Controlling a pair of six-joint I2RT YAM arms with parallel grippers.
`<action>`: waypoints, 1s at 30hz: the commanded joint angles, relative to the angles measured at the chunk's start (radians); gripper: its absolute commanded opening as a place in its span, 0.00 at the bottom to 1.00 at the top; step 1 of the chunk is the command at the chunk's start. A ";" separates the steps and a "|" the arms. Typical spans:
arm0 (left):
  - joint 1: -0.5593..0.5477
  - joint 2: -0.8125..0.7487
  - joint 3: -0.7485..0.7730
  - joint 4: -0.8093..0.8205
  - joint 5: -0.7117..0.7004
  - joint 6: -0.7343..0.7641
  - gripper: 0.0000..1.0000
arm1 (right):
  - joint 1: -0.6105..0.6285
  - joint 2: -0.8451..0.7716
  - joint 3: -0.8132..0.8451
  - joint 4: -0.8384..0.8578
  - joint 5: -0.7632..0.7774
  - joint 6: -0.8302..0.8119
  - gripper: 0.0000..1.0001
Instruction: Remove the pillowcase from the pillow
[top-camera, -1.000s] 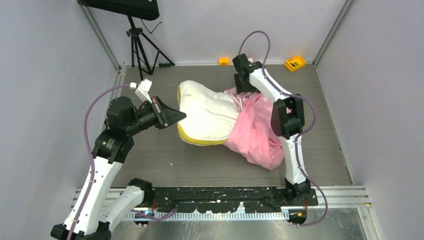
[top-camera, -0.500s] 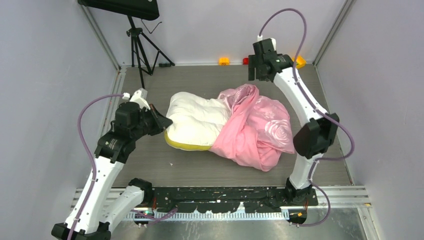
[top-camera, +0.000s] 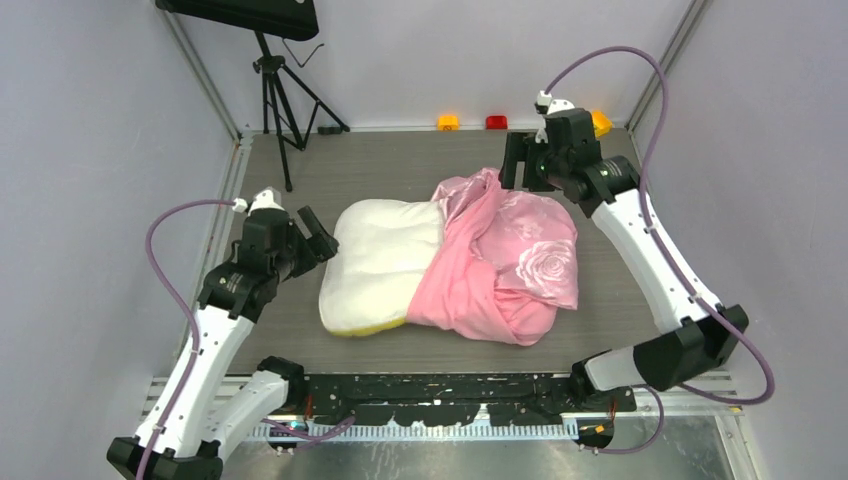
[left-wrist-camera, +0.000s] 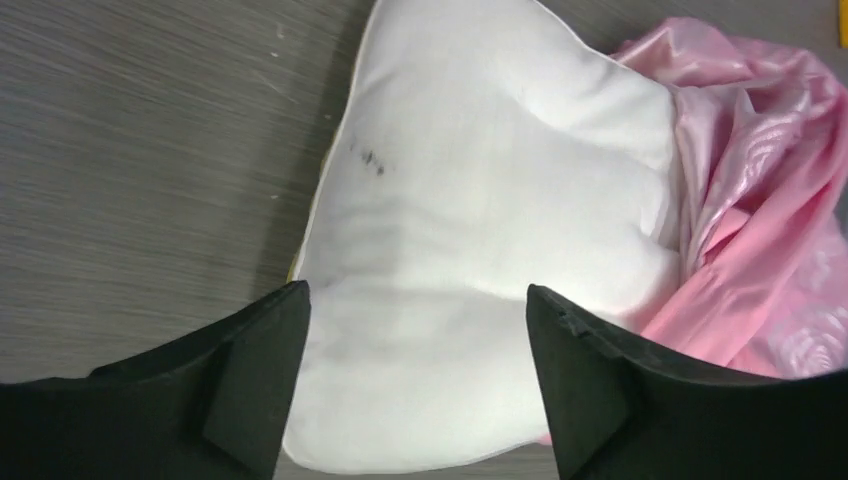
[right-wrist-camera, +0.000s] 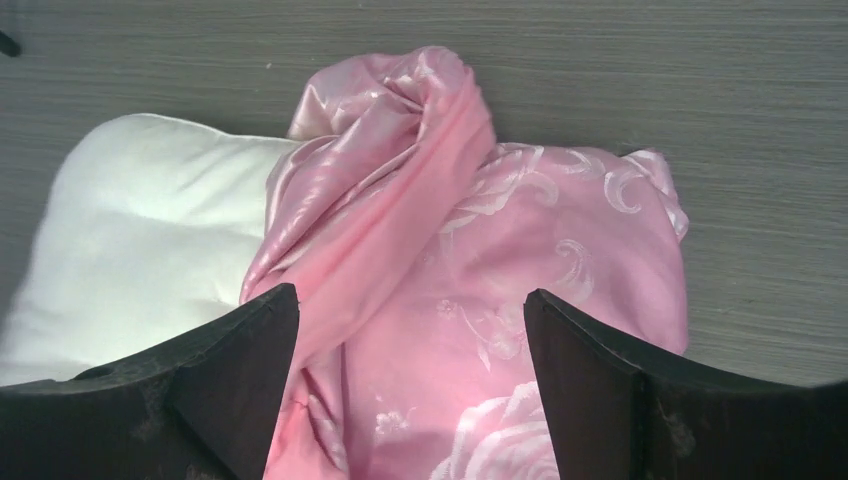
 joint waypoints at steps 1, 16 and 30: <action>0.002 0.007 0.078 -0.064 -0.181 -0.007 0.85 | 0.001 -0.118 -0.091 0.071 -0.044 0.055 0.87; 0.002 0.141 0.001 0.116 0.209 0.017 1.00 | 0.000 -0.303 -0.294 -0.019 -0.087 0.189 0.87; 0.000 0.276 -0.115 0.144 0.111 -0.051 1.00 | 0.002 -0.355 -0.474 -0.104 0.087 0.279 0.85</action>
